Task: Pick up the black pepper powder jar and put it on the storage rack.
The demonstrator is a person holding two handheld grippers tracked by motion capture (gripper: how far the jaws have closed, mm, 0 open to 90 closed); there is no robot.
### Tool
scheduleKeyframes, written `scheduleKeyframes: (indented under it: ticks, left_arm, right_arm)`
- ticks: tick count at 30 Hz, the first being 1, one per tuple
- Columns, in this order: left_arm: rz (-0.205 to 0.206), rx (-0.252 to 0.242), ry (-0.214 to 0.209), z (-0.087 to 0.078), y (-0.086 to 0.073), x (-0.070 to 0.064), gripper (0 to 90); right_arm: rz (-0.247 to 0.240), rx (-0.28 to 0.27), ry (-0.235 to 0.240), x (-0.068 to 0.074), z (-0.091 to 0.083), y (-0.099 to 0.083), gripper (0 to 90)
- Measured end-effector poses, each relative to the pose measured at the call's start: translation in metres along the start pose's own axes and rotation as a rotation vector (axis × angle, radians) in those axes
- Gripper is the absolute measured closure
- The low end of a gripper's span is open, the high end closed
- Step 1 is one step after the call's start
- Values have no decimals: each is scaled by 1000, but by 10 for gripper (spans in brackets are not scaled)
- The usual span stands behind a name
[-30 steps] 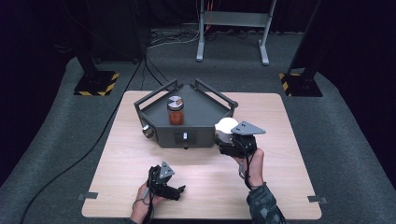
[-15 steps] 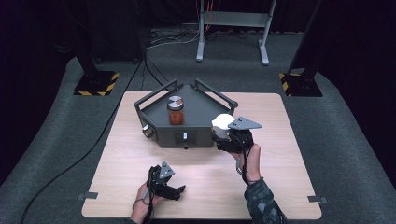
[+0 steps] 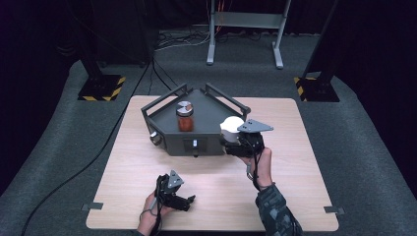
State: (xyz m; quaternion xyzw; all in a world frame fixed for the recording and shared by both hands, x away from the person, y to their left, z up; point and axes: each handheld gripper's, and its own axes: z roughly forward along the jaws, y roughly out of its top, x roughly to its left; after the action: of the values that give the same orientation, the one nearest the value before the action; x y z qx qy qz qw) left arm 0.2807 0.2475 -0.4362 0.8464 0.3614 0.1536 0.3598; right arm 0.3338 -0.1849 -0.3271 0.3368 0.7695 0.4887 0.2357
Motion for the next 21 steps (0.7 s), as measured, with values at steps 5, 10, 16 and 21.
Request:
scheduleKeyframes:
  ticks: [5,10,16,21]
  left_arm:
    - [0,0,0,0,0,0,8]
    - [0,0,0,0,0,0,8]
    - [0,0,0,0,0,0,8]
    - [0,0,0,0,0,0,8]
  right_arm:
    - [-9,-1,5,0,2,5,300]
    - [-11,-3,10,-1,4,9,300]
    - [-10,-9,12,-2,4,13,300]
    - [-10,-14,15,-4,5,17,300]
